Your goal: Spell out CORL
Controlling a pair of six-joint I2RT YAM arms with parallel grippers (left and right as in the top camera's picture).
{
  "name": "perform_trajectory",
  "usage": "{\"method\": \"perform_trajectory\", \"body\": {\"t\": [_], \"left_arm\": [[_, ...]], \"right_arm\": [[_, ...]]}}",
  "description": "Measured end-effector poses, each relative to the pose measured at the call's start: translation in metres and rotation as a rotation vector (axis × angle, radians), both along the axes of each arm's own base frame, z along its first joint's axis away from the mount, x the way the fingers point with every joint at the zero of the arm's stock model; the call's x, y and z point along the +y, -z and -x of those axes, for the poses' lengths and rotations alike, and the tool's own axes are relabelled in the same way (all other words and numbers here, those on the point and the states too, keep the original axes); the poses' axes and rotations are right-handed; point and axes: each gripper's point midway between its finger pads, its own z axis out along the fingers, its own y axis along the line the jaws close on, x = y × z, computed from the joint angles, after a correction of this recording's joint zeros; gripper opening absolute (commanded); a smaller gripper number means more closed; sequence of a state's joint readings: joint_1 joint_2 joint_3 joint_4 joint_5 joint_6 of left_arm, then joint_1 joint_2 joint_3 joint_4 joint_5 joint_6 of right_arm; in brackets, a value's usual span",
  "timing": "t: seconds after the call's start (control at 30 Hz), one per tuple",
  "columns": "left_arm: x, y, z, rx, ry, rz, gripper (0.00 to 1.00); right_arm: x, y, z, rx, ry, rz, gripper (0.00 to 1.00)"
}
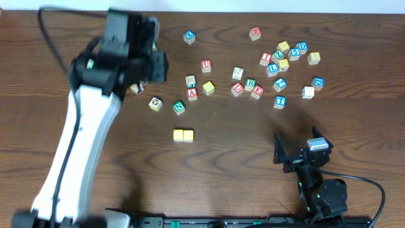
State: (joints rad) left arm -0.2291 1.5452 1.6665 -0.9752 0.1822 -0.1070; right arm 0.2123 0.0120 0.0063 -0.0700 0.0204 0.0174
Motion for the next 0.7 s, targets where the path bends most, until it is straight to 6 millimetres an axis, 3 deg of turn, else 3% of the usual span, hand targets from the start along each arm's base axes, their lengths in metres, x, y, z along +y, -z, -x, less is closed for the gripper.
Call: {"method": "perform_trajectory", "body": {"t": [0.1, 0.3, 0.43, 0.53, 0.57, 0.67, 0.7], "left_arm": [[0.005, 0.006, 0.028, -0.028, -0.002, 0.018, 0.45], [0.021, 0.056, 0.096, -0.017, -0.037, 0.043, 0.46], [0.032, 0.077, 0.132, -0.026, -0.07, 0.054, 0.47], [0.04, 0.092, 0.15, -0.033, -0.106, 0.054, 0.53], [0.042, 0.096, 0.155, -0.037, -0.113, 0.056, 0.6], [0.045, 0.103, 0.164, -0.043, -0.128, 0.058, 0.98], [0.046, 0.103, 0.164, -0.043, -0.134, 0.058, 1.0]], "right_arm": [[0.0, 0.0, 0.0, 0.001, 0.0, 0.0, 0.99], [0.0, 0.0, 0.0, 0.0, -0.001, 0.0, 0.99], [0.0, 0.0, 0.0, -0.001, -0.002, 0.0, 0.99], [0.0, 0.0, 0.0, 0.0, -0.002, 0.0, 0.99], [0.0, 0.0, 0.0, 0.0, -0.002, 0.0, 0.99], [0.0, 0.0, 0.0, 0.0, -0.002, 0.0, 0.99], [0.0, 0.0, 0.0, 0.0, -0.002, 0.0, 0.99]]}}
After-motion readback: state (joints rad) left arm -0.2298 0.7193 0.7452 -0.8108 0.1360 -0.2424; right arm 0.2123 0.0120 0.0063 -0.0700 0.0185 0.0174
